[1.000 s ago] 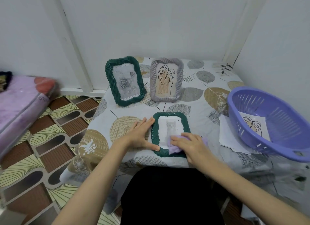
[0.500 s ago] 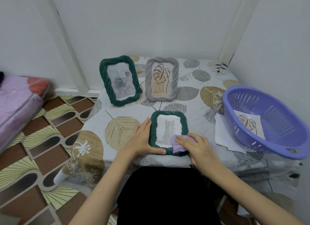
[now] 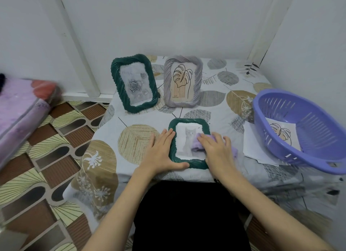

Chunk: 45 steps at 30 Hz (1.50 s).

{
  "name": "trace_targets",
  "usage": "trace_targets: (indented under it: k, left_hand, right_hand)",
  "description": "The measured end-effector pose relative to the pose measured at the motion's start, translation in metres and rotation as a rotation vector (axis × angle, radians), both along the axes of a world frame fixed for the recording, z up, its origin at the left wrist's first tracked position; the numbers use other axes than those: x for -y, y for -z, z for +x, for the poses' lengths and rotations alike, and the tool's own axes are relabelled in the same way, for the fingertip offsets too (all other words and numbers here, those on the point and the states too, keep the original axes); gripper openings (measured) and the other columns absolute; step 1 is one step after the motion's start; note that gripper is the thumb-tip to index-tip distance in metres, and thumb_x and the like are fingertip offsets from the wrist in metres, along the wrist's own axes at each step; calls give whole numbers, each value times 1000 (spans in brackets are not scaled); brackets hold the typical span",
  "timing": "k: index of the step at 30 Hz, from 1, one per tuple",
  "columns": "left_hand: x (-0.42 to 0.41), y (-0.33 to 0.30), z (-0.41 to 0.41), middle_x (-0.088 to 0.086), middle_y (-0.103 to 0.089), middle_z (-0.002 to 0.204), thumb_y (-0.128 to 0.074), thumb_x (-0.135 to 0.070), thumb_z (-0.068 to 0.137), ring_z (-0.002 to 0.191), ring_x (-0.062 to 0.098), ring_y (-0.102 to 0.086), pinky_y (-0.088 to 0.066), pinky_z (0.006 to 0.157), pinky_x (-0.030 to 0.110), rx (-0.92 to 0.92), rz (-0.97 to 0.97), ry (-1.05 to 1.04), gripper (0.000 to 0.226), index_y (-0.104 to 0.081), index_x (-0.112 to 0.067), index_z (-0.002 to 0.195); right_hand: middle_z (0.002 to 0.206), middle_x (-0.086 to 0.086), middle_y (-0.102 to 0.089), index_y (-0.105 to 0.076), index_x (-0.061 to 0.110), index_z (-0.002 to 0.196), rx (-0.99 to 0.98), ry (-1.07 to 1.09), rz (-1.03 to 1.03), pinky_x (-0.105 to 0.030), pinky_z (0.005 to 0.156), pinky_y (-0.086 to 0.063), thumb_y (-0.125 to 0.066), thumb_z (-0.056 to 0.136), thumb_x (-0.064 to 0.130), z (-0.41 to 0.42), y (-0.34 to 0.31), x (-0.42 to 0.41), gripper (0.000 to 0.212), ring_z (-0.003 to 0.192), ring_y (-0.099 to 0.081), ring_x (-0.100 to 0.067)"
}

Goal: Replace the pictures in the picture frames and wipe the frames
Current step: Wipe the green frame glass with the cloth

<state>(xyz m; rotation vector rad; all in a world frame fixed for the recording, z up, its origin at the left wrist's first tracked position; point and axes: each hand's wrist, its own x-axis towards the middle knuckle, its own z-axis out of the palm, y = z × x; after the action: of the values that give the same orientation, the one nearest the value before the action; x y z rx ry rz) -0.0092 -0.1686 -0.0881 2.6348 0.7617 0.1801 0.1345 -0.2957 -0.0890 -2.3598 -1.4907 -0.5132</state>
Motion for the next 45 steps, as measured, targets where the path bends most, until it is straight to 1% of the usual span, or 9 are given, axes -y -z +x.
trace_targets:
  k: [5, 10, 15, 19, 24, 31, 36, 41, 45]
  left_hand:
    - [2, 2, 0, -12, -7, 156, -33, -84, 43, 144, 5, 3, 8, 117, 39, 30, 24, -26, 126, -12, -18, 147]
    - [2, 5, 0, -13, -5, 156, -33, -85, 45, 144, 2, 1, 8, 116, 33, 44, 43, -31, 124, -10, -20, 148]
    - [2, 6, 0, -13, -4, 157, -33, -85, 44, 144, 2, 2, 6, 117, 32, 40, 40, -39, 124, -10, -20, 148]
    - [1, 7, 0, -13, -5, 157, -36, -84, 45, 144, 2, 2, 7, 116, 31, 52, 31, -31, 124, -11, -21, 148]
    - [-1, 5, 1, -13, -8, 156, -40, -84, 42, 144, 4, 1, 5, 117, 33, 64, -7, -30, 126, -13, -21, 147]
    - [0, 6, 1, -14, -10, 156, -40, -84, 42, 144, 6, 4, 7, 116, 34, 73, -6, -37, 126, -14, -21, 147]
    - [0, 4, 1, -13, -10, 156, -41, -84, 41, 145, 7, 5, 7, 116, 35, 71, -18, -35, 125, -14, -22, 147]
    - [-1, 5, 1, -14, -10, 155, -40, -84, 40, 145, 7, 5, 6, 117, 37, 69, -10, -39, 126, -14, -21, 147]
    - [-1, 5, 1, -13, -11, 155, -41, -84, 40, 145, 8, 5, 6, 117, 38, 78, -14, -39, 126, -15, -21, 147]
  right_hand:
    - [114, -4, -68, -65, 10, 110, -178, -46, -17, -46, 86, -43, -63, 60, -10, -11, -1, -25, 54, 103, -61, -33]
    - [109, -3, -69, -66, 10, 108, -106, 58, -52, -41, 84, -50, -46, 62, -2, 5, -1, -11, 52, 94, -63, -29]
    - [137, -9, -49, -45, 5, 133, -318, 53, -153, -46, 113, -17, -45, 81, -10, 0, -17, -53, 54, 132, -35, -28]
    - [103, -6, -70, -66, 5, 106, -81, 8, -150, -55, 90, -45, -61, 59, 0, -13, -2, -14, 48, 100, -65, -27]
    - [139, -9, -47, -41, 5, 135, -237, 232, -207, -54, 113, -4, -42, 84, -5, 0, -19, -50, 52, 135, -32, -23]
    - [95, -10, -70, -64, 0, 109, 39, 293, -284, -61, 102, -13, -76, 60, 13, -20, -3, -37, 52, 100, -62, -25]
    - [126, -9, -58, -47, 3, 128, -200, 262, -251, -55, 112, 3, -53, 85, 8, -18, -20, -70, 43, 125, -43, -23]
    - [111, -10, -67, -56, 0, 120, 51, 287, -331, -61, 106, 4, -68, 71, 17, -22, -12, -34, 53, 115, -54, -24]
    - [132, -12, -54, -44, 2, 131, -165, 318, -321, -59, 108, 12, -50, 87, 11, -18, -22, -62, 45, 134, -34, -24]
